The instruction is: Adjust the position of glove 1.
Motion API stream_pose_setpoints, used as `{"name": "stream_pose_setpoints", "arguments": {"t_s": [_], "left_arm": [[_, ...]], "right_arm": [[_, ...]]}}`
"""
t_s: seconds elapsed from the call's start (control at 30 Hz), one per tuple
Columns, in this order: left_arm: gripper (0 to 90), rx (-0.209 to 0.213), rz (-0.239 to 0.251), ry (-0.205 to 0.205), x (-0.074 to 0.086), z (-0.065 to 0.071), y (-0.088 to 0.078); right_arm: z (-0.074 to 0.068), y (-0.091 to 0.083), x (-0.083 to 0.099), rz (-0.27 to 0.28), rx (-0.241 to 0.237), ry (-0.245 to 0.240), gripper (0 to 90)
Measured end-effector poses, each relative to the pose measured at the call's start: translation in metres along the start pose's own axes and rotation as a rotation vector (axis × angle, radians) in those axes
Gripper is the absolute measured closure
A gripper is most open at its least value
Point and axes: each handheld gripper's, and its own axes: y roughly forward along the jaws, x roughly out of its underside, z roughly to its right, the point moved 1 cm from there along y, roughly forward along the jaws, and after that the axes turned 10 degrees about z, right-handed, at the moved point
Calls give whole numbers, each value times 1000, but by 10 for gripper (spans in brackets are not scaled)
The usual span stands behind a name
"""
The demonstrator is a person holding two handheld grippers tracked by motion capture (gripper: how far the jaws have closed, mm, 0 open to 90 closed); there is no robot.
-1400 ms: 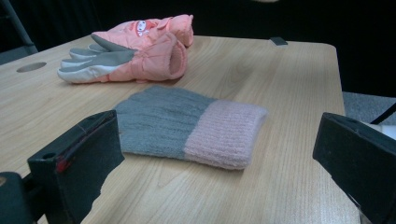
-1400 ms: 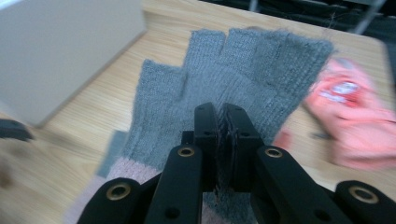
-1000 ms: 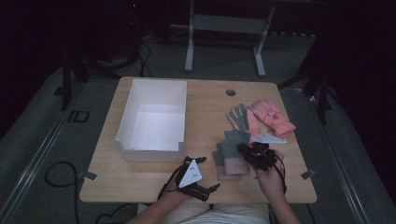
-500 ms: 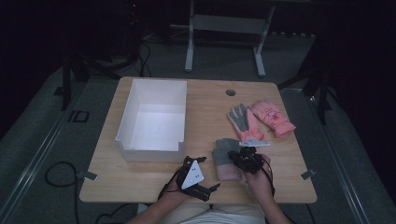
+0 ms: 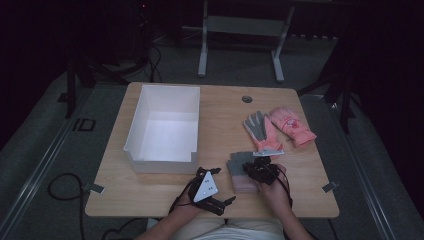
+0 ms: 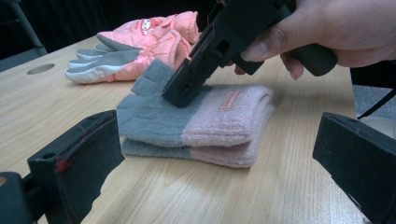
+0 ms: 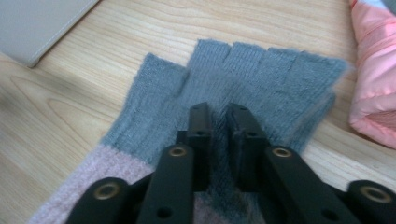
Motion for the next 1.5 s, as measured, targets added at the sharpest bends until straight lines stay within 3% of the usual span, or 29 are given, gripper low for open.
{"name": "stream_pose_setpoints", "arguments": {"t_s": [0.17,0.27,0.37,0.43,0.53,0.57,0.63,0.67,0.73,0.8,0.83,0.87,0.93,1.0,1.07,1.13,1.23,1.37,1.5], "left_arm": [[7,27,-14,2,-1,1,2],[7,51,-17,-20,-2,5,6],[7,52,-62,29,-3,9,10],[7,60,-103,75,-9,13,17],[8,68,-122,65,-14,14,22],[31,78,-149,29,-20,16,28],[40,86,-166,11,-23,17,32],[56,113,-207,-12,-28,15,39],[114,124,-218,-22,-30,14,43],[141,170,-225,23,-30,11,54],[141,170,-225,23,-30,11,54],[143,208,-236,48,-29,11,58],[149,233,-269,130,-27,15,66],[170,226,-316,197,-23,17,72],[190,228,-327,202,-22,17,74],[192,209,-348,249,-18,18,77],[212,180,-381,309,-15,21,78],[363,167,-388,332,-16,21,78],[531,194,-377,274,-19,13,75]], "right_arm": [[2,0,2,-3,-21,26,741],[-1,-2,2,-7,-35,18,715],[0,-7,-1,5,-44,16,670],[9,-19,-11,36,-34,-2,647],[18,-25,-19,49,-30,-3,636],[29,-29,-25,58,-28,8,637],[38,-31,-31,68,-36,24,641],[42,-30,-33,67,-38,30,641],[47,-26,-37,61,-53,36,638],[49,-19,-38,42,-54,25,627],[49,-19,-38,42,-54,25,627],[51,-9,-38,18,-79,38,615],[52,0,-35,-8,-78,34,598],[53,9,-32,-26,-82,40,571],[53,13,-31,-38,-76,40,551],[53,20,-27,-62,-65,26,517],[52,27,-17,-71,-83,49,452],[50,26,-14,-55,-81,50,451],[47,26,-16,-73,-106,73,506]]}}
